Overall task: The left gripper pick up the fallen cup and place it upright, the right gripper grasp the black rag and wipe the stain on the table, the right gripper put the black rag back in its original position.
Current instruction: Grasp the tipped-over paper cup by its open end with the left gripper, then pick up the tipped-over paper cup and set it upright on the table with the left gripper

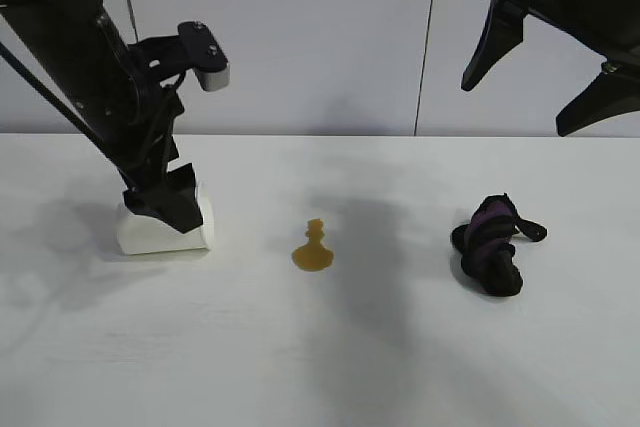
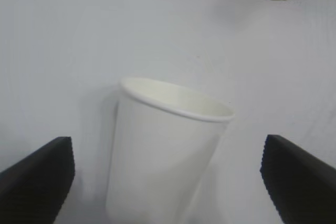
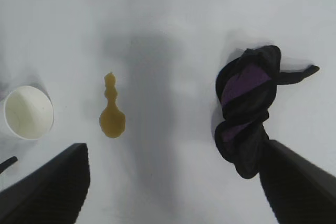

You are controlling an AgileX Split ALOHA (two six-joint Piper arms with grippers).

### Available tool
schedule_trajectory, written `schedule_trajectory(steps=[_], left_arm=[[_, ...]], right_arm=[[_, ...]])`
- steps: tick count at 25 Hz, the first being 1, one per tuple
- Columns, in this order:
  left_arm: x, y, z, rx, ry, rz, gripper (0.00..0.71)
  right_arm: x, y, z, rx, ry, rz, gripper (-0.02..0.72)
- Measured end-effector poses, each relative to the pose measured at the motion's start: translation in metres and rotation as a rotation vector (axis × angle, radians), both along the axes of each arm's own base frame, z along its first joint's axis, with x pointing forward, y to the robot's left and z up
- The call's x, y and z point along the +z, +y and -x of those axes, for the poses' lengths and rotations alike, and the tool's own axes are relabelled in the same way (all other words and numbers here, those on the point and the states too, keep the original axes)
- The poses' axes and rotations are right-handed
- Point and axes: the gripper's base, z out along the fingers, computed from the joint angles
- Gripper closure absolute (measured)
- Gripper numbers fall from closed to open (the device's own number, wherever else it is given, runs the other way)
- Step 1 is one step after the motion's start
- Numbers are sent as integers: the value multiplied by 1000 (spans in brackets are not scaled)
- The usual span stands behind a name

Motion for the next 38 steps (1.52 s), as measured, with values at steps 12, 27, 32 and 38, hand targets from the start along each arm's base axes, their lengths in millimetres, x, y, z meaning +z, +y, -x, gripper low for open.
schedule_trajectory(steps=[12, 27, 32, 38], left_arm=[[-7, -1, -3, 18, -5, 5, 278], [72, 31, -3, 134, -94, 419, 333], [66, 49, 7, 67, -106, 685, 333], [38, 66, 24, -77, -186, 846, 333]], right_arm=[[0, 0, 0, 1, -1, 1, 93], [0, 0, -1, 9, -12, 7, 93], [1, 0, -2, 9, -23, 9, 93], [1, 0, -2, 9, -30, 10, 93]])
